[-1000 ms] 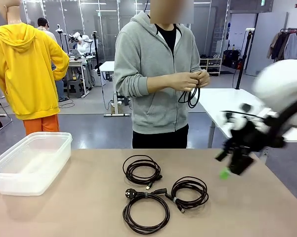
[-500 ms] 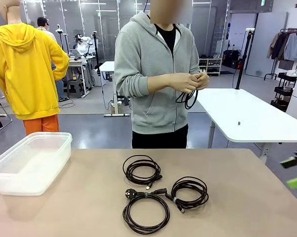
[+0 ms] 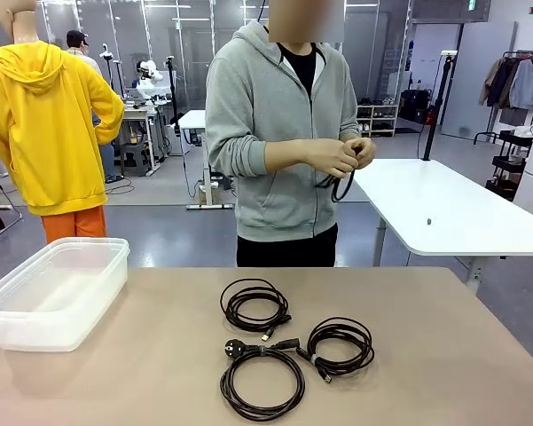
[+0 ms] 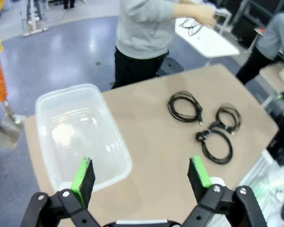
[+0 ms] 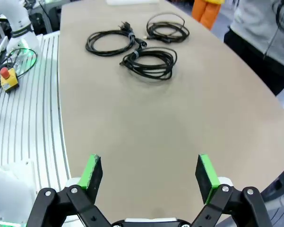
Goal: Organize and store the cables.
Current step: Place the Power Cable into the Organizing box.
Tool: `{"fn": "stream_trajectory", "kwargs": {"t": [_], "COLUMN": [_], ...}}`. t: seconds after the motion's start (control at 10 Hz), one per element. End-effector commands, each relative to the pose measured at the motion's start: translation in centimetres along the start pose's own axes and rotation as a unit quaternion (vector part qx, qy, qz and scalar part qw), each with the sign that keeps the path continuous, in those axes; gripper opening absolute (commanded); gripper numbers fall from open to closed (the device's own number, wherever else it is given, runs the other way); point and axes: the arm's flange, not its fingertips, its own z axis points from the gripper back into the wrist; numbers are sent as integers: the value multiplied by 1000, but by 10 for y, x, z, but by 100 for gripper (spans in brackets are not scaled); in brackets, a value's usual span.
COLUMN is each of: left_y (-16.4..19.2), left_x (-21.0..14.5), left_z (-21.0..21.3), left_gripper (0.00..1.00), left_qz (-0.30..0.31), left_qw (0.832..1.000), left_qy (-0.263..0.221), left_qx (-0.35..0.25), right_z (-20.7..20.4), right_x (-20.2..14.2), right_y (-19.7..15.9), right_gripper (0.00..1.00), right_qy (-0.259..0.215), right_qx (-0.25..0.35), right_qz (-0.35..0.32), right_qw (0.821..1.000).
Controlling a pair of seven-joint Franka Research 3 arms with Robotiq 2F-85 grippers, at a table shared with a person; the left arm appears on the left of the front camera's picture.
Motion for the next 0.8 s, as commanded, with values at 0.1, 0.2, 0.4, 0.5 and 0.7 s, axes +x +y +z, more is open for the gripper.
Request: {"fn": "stream_trajectory", "kwargs": {"t": [0.1, 0.2, 0.4, 0.5, 0.7], "left_y": [-73, -99, -148, -166, -200], "left_x": [50, 69, 82, 82, 73], "left_z": [-54, -77, -126, -152, -209], "left_gripper": [100, 100, 100, 100, 100], "left_qz": [-121, -148, -223, -252, -276], "left_qw": [987, 978, 953, 942, 930], "left_qy": [108, 142, 194, 215, 234], "left_qx": [-19, -27, -58, -61, -66], "right_z": [12, 12, 17, 19, 21], "right_x": [-23, -25, -31, -34, -38], "right_y": [0, 6, 17, 21, 27], "right_gripper": [100, 100, 100, 100, 100], "right_qy": [-35, -35, -44, -46, -50], "right_qx": [-6, -5, -11, -12, -19], "right_qz": [18, 22, 35, 42, 48], "right_qw": [999, 999, 998, 998, 997]}}
